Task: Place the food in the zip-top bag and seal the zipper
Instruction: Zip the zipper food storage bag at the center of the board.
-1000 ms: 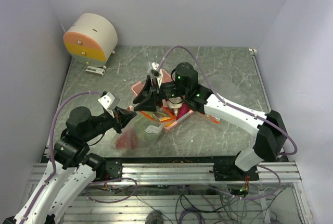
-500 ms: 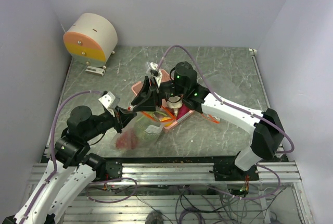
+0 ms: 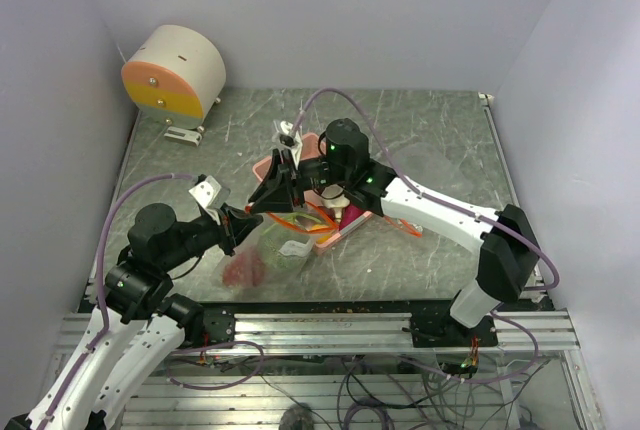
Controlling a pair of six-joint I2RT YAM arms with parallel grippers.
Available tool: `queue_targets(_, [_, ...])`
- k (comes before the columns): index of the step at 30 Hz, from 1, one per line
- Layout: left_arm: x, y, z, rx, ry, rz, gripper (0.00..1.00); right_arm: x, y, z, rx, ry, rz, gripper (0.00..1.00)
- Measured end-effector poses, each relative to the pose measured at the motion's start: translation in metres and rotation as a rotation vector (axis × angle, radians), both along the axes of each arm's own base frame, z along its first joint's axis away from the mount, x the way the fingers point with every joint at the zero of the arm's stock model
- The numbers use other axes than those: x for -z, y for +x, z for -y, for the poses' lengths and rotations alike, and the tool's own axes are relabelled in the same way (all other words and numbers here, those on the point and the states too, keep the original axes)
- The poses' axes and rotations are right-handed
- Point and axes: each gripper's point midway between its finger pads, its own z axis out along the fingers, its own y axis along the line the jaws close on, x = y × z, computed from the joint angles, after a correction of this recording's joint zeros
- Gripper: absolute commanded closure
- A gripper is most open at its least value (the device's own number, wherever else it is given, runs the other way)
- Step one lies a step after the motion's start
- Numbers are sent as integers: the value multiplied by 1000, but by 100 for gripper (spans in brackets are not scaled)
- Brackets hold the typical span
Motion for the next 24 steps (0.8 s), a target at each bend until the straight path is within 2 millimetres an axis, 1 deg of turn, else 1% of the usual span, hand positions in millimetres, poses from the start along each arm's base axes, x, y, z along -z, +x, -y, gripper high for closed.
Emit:
queue_targets(3, [0,0,0,0,-1,1,93,2,0,0,-1,-6,-3,94])
queue_targets(4, [0,0,0,-1,-1,1,93,2,-1,0,-4,-7,-3,98])
queue_targets(5, [0,0,0,-1,0,1,93,2,-2,0,-6,-8,-2,100])
queue_targets(13, [0,-1,-1,-2,-1,2,93,3,-1,0,-1,-15,3,100])
queue_targets(16, [-1,-2,-3,-9,0,5,93,4,0,3,5,-24,10,100])
queue_targets(19, [-2,-3,-5,-16,-1,14,93,7,-1,12,14,-33,13,100])
queue_targets(24, [-4,-5,-8,-29,0,28,93,20,5,28,38,-69,14,100])
